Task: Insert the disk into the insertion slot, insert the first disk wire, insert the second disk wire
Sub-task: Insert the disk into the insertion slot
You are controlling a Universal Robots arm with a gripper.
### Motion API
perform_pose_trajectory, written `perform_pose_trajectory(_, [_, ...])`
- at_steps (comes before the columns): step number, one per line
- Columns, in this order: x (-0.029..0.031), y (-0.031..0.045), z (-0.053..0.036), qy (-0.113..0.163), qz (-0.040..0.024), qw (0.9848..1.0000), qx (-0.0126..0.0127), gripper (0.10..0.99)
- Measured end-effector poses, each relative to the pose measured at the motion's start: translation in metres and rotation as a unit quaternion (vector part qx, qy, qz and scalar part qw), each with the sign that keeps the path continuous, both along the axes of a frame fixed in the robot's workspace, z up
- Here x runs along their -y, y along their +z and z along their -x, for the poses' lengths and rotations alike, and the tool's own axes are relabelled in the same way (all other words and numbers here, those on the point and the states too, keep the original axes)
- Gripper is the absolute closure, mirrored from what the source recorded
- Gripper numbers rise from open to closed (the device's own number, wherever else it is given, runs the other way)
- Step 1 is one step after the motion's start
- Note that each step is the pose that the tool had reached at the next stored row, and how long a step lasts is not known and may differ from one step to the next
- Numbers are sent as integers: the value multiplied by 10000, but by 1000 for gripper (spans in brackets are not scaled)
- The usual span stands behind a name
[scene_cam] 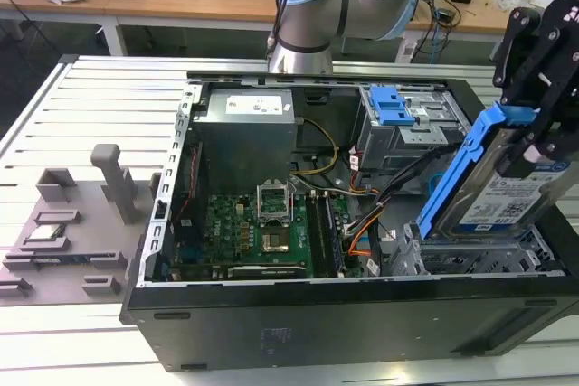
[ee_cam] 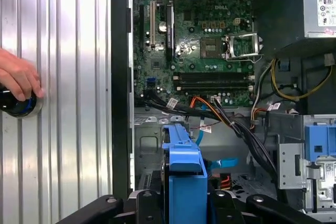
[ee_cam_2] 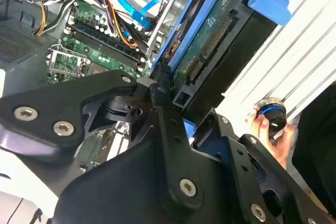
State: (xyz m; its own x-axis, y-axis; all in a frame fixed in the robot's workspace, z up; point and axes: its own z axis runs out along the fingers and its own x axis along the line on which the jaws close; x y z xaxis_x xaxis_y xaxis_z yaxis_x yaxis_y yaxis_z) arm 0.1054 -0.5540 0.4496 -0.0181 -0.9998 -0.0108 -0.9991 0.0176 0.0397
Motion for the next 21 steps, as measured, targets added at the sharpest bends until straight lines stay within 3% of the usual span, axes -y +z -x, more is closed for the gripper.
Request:
perform_pose_trajectory(8, [-10,-199,0,0,1,10000,0,722])
perform_pose_trajectory(14, [-10,-270,0,0,0,10000,0,722])
perform_pose_trajectory(16, [-10,-366,0,0,0,10000,0,722])
perform_pose_trajectory(21, [-10,-511,0,0,0,10000,0,722])
